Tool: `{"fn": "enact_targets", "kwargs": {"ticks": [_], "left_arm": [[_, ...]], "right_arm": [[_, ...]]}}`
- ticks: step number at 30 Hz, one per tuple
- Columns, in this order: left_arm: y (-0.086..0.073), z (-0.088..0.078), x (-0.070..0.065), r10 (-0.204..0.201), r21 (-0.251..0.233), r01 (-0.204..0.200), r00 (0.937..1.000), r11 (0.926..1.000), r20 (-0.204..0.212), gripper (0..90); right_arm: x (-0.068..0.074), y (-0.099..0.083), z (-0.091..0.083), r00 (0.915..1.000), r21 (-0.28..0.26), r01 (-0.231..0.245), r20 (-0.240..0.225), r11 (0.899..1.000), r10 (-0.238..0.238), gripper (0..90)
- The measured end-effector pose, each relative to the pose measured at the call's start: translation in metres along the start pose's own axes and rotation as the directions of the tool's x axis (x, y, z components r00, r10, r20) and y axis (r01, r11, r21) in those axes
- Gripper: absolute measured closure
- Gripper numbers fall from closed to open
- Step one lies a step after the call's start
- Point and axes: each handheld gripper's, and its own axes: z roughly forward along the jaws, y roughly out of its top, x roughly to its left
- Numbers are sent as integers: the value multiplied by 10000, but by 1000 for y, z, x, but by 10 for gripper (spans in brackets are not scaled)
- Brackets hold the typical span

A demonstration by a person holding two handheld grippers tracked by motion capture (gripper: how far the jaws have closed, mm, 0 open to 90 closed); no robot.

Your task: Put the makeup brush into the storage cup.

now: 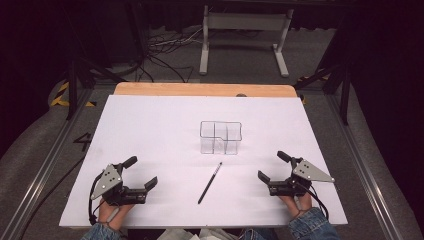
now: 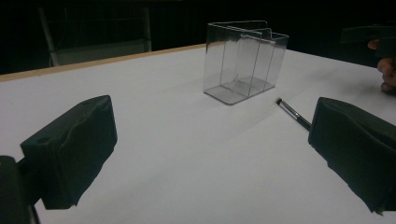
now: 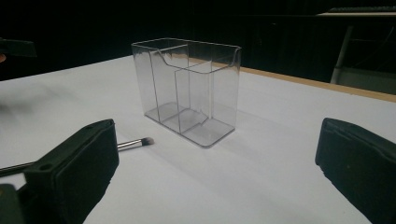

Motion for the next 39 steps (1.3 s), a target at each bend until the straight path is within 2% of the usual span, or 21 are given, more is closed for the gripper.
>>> {"fn": "enact_targets", "kwargs": {"ticks": [5,7,11,15,19,23,25,26,29,35,39], "left_arm": [[2,0,-1,-31,200,34,9999,9998,-118,6],[6,1,-1,-173,193,172,9998,9997,53,3],[10,1,-2,-298,41,297,9994,9995,161,3],[24,-1,-4,-549,-356,562,9979,9978,353,2],[30,-1,-4,-641,-390,661,9967,9970,507,2],[39,3,-6,-609,-207,632,9935,9978,963,1],[44,7,-9,-734,0,742,9864,9972,1469,0],[48,11,-13,-633,60,632,9849,9980,1611,0],[53,18,-18,-383,94,373,9859,9993,1629,0],[62,32,-24,-425,74,419,9884,9991,1456,0],[66,39,-27,-369,118,356,9891,9993,1423,2]], "right_arm": [[-1,0,0,10000,38,-55,6,10000,55,0],[-1,0,0,10000,1,-46,14,10000,46,0],[-1,0,0,9999,18,-89,63,10000,88,0],[-2,0,0,9999,-11,-58,125,10000,59,0],[-1,0,0,9999,-27,-41,130,10000,42,0],[-1,0,-1,9999,25,-101,132,9999,101,0],[-1,0,-1,9995,27,-96,312,10000,95,0],[-2,0,-2,9991,12,-70,428,10000,69,0],[-4,0,-2,9983,92,-308,489,9995,303,0],[-4,-1,-1,9984,109,-405,388,9991,400,0],[-6,-1,-1,9970,185,-660,414,9976,652,0]]}}
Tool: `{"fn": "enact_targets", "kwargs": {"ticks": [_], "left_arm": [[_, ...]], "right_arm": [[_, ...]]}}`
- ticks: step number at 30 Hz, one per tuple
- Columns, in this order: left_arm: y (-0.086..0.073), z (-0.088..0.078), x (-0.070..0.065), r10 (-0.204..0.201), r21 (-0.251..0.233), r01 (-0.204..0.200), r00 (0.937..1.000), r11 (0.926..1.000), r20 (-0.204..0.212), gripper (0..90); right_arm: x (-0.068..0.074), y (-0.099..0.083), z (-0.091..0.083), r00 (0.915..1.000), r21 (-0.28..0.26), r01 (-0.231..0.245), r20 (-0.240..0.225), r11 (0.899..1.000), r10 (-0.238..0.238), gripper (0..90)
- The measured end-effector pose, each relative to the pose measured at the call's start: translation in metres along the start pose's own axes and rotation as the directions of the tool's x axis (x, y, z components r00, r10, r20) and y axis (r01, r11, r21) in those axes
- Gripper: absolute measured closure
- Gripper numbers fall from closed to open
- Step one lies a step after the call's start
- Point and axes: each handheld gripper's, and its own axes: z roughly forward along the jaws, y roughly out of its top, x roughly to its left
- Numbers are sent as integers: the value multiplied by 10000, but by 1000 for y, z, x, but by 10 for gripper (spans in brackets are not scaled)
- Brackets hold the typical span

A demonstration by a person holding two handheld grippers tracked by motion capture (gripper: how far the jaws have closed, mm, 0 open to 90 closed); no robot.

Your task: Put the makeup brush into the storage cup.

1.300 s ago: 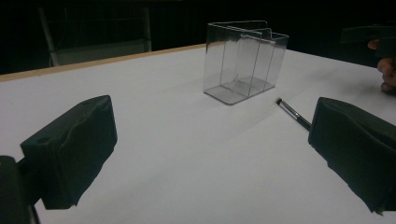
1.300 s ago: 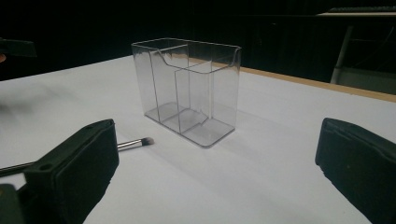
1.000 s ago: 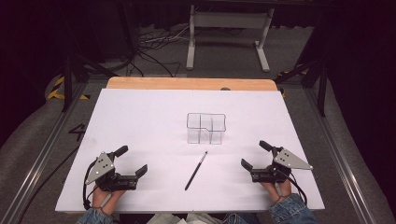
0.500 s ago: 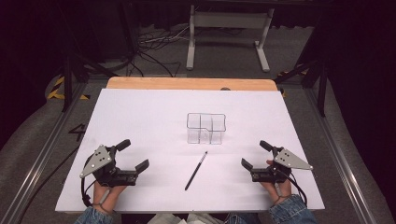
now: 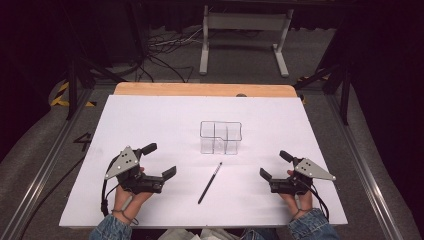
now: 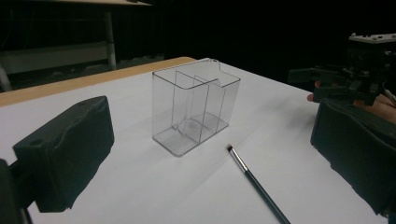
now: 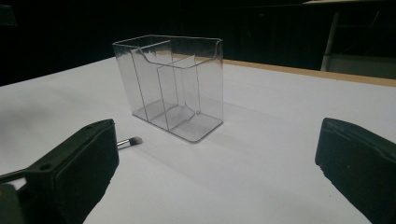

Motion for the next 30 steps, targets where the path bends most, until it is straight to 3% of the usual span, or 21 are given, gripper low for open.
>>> {"fn": "enact_targets", "kwargs": {"ticks": [15,30], "left_arm": [[12,32,-6,-188,69,186,9994,9998,307,3],[19,55,-13,-202,348,169,9952,9993,960,3]], "right_arm": [[-1,0,-1,9999,-52,-69,-153,10000,68,0],[-1,0,-2,9996,-185,-229,-152,9996,227,0]]}}
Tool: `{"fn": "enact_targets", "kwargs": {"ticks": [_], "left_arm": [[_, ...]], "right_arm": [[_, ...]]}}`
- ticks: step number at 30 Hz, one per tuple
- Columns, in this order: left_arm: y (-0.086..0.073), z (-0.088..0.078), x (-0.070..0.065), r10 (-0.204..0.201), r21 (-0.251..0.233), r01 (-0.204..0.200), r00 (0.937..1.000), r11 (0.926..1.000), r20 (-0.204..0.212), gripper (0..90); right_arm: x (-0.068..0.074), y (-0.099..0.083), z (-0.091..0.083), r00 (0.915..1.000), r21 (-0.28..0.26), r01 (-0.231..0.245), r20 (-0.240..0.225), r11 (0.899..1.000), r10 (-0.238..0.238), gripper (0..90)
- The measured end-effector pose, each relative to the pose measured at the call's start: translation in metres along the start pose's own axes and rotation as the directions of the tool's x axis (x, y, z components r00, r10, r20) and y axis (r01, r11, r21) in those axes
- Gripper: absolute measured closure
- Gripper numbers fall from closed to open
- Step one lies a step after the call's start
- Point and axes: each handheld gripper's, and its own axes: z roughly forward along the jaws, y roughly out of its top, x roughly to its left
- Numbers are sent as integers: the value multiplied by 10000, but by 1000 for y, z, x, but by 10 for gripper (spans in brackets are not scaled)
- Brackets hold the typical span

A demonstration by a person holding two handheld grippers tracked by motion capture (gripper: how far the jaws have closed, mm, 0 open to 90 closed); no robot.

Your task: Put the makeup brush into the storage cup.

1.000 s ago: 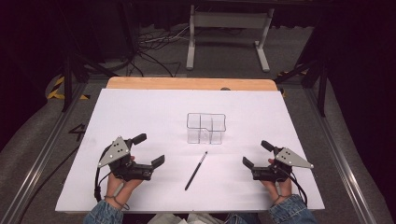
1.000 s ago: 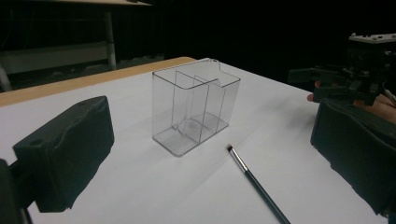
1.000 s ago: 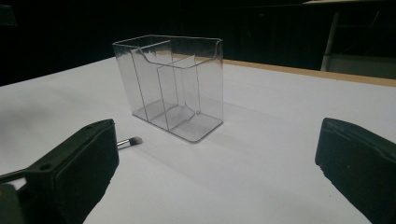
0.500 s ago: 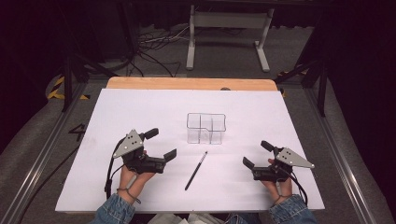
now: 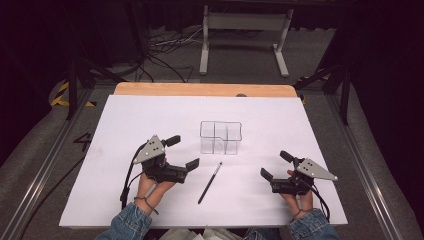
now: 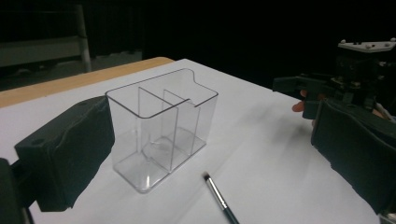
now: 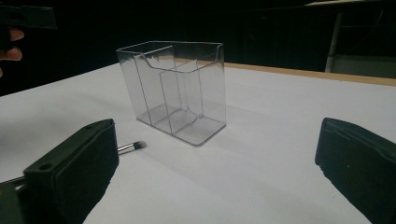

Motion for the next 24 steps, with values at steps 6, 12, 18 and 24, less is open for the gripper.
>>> {"fn": "enact_targets", "kwargs": {"ticks": [6,12,18,24], "left_arm": [[4,9,-5,174,111,-174,9998,9998,75,3],[6,21,-10,260,372,-267,9995,9990,198,2],[12,32,-16,-100,1751,23,9990,9845,430,4],[13,42,-20,-30,2987,22,10000,9543,21,4]], "right_arm": [[0,0,0,10000,10,-48,-58,10000,49,0],[-1,0,0,9999,-42,-89,-52,10000,89,0],[-1,0,0,9999,-74,-109,-87,9999,108,0],[-1,0,0,9998,-67,-144,-150,9999,143,1]]}}
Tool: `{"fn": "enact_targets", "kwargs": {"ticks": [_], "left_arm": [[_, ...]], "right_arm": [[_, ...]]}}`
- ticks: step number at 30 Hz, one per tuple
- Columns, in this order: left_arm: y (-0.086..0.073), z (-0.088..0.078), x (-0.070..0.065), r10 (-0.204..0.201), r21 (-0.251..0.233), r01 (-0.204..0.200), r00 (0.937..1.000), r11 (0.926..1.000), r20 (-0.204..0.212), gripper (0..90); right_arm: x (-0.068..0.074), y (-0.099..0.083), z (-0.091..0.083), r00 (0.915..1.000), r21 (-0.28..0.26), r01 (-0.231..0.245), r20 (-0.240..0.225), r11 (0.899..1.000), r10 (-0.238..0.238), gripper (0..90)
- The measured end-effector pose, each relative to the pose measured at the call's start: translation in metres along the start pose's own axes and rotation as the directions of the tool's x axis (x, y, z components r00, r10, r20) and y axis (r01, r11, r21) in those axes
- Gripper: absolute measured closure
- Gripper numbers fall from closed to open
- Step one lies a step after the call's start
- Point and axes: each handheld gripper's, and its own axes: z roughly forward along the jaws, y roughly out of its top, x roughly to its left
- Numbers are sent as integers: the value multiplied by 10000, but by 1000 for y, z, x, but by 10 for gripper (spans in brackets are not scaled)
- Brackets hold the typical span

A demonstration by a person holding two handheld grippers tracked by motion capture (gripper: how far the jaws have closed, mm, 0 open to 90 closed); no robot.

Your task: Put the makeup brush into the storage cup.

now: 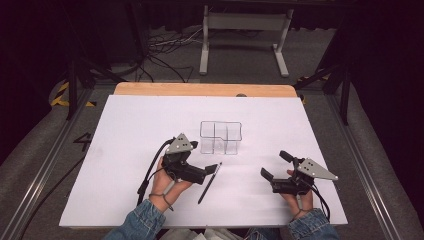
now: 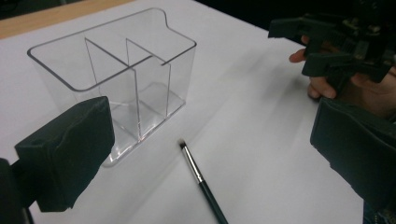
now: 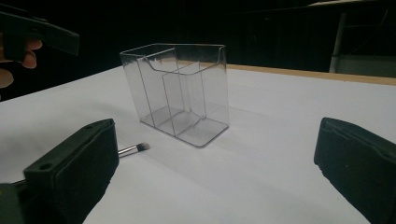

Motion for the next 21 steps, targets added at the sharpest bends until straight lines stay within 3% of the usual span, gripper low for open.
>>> {"fn": "enact_targets", "kwargs": {"ticks": [4,10,12,13,21], "left_arm": [[4,4,0,23,527,-28,9999,9986,98,1],[10,9,-1,277,1673,-272,9996,9855,-5,1],[11,11,-2,293,2056,-287,9996,9782,1,2],[13,12,-2,384,2355,-374,9993,9712,5,2],[23,12,-5,423,3422,-489,9987,9383,268,9]], "right_arm": [[0,0,0,10000,5,31,-17,10000,-31,1],[0,0,0,10000,47,31,-25,10000,-31,0],[0,0,0,10000,67,37,-34,10000,-37,1],[0,0,0,10000,62,49,-41,10000,-49,1],[0,-1,1,10000,99,88,-26,9999,-88,3]]}}
